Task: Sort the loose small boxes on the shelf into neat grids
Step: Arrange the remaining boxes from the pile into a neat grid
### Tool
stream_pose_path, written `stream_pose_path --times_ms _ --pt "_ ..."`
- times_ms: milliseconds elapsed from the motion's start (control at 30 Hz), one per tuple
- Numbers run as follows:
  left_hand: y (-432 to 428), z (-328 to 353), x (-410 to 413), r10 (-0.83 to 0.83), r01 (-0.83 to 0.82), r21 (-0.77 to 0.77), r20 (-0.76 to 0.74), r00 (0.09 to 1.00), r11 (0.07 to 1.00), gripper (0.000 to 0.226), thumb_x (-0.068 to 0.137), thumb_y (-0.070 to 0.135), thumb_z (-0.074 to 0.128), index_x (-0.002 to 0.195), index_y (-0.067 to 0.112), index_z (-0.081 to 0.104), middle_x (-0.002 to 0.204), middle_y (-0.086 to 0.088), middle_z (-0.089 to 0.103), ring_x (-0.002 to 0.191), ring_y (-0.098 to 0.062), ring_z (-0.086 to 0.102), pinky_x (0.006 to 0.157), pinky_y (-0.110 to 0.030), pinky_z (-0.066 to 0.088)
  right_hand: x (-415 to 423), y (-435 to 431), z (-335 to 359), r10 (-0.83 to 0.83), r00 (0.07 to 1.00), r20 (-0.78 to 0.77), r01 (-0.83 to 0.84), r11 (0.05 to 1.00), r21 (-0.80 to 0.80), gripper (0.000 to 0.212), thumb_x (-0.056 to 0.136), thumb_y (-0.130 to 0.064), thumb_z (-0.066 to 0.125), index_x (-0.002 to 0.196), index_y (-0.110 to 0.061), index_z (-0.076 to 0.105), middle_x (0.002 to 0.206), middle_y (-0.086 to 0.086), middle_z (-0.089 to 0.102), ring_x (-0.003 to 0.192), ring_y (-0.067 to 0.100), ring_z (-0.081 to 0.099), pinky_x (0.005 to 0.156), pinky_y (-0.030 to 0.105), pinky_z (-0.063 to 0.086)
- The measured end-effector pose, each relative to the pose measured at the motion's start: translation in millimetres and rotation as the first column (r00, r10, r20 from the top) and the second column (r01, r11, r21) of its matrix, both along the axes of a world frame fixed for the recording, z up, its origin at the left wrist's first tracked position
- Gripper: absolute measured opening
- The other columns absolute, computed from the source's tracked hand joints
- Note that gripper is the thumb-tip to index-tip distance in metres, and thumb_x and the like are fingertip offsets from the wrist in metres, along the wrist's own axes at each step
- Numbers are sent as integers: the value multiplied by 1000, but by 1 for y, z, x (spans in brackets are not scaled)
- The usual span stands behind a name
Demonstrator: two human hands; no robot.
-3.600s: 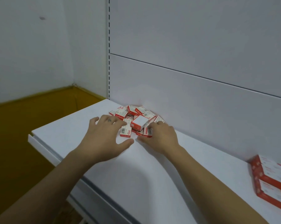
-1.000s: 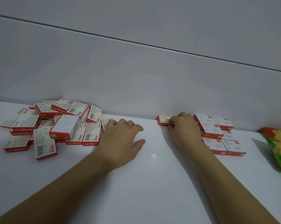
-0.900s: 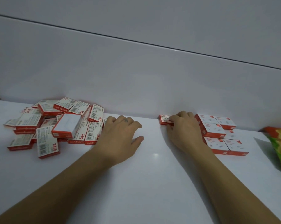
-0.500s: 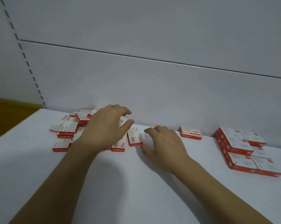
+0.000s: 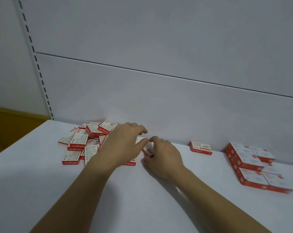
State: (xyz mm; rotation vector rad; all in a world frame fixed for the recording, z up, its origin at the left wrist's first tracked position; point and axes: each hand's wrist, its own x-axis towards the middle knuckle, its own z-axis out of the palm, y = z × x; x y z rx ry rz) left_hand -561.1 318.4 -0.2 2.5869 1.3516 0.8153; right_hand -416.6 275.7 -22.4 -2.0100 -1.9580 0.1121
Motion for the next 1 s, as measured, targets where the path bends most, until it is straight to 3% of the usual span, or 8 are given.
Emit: stream_pose_path --times_ms 100,233,333,500,633,733,900,1000 --pt "-4 0 5 -42 43 -5 25 999 999 37 90 44 53 125 31 53 121 9 59 111 -13 49 94 -32 42 23 -6 8 -34 985 -168 33 999 -14 57 81 -23 64 134 -23 42 116 0 57 114 17 48 83 27 43" --pt "-15 -5 17 -142 140 -55 -32 989 989 62 84 54 58 139 38 33 137 11 44 122 -12 41 101 -35 39 56 -25 14 10 966 -256 3 999 51 65 78 -3 64 133 -30 43 117 -3 54 105 8 49 91 21 44" --pt "-22 -12 30 -206 199 -87 -87 975 976 73 81 56 61 142 41 24 140 13 39 125 -11 37 101 -33 36 69 -42 12 30 954 -299 6 993 118 67 77 0 63 132 -33 44 119 -8 54 102 1 48 87 9 38" --pt "-27 -23 41 -235 243 -130 78 969 961 58 82 37 69 132 38 40 127 16 51 112 -3 47 95 -24 42 78 -58 -1 87 946 -311 -24 980 199 66 76 2 64 127 -37 47 121 -12 56 101 -5 49 83 -2 36" --pt "-28 -22 46 -245 292 -188 237 940 938 40 78 33 74 111 37 52 108 22 60 95 5 53 77 -7 44 81 -66 3 87 931 -354 11 964 264 61 77 2 65 125 -35 52 121 -13 57 105 2 54 87 4 41" --pt "-32 -22 49 -210 299 -241 336 918 923 37 76 33 76 105 37 53 99 28 58 92 2 58 71 -8 49 78 -67 6 45 917 -396 85 949 305 51 77 -1 69 119 -29 61 121 -12 56 110 4 54 94 13 45" --pt "-41 -20 54 -225 336 -208 424 877 918 34 76 27 76 100 35 54 92 18 63 86 -4 58 71 -18 51 65 -70 10 -60 733 -677 132 990 55 36 80 -34 72 114 -33 62 111 -18 65 100 0 61 84 23 52" --pt "-47 -21 60 -349 408 -72 399 848 910 35 74 18 75 103 26 57 93 13 62 88 -7 56 76 -18 47 59 -72 12 -59 573 -817 109 994 4 32 79 -36 73 110 -29 64 107 -16 69 98 0 64 78 21 51"
